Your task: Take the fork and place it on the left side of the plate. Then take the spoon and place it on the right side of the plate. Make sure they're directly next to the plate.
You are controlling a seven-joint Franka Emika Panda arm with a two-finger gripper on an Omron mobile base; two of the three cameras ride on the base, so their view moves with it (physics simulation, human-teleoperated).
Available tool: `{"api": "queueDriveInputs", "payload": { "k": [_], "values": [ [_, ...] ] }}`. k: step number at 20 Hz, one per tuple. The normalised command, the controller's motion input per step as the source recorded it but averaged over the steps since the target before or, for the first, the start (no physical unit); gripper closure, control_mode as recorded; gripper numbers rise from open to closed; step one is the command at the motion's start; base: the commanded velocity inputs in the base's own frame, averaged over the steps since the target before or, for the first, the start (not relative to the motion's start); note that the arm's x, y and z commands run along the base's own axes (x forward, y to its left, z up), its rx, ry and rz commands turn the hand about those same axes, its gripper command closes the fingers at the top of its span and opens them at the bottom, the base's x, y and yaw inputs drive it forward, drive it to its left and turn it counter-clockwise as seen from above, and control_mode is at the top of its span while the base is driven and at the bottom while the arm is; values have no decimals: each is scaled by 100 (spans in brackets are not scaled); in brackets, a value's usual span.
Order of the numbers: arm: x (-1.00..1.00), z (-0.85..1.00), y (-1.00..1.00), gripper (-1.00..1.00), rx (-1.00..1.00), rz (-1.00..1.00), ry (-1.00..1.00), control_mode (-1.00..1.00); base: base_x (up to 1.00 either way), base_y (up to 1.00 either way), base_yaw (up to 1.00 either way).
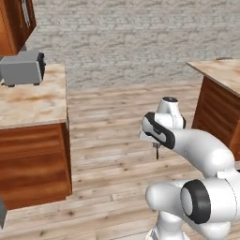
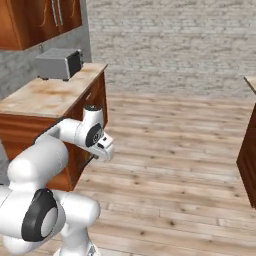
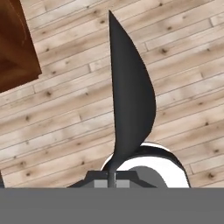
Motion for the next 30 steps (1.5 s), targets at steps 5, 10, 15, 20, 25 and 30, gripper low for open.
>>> {"api": "queueDriveInputs", "payload": {
  "k": [5,10,15,20,25,30],
  "values": [
    [0,0,0,100,0,0,0,100,40,-30,-33],
    [0,0,0,100,0,0,0,100,50,-22,-28],
    [0,0,0,100,0,0,0,100,86,-14,-1],
    [0,0,0,100,0,0,0,100,92,-15,0],
    [0,0,0,100,0,0,0,100,87,-14,0],
    [0,0,0,100,0,0,0,100,83,-16,0]
  ]
}}
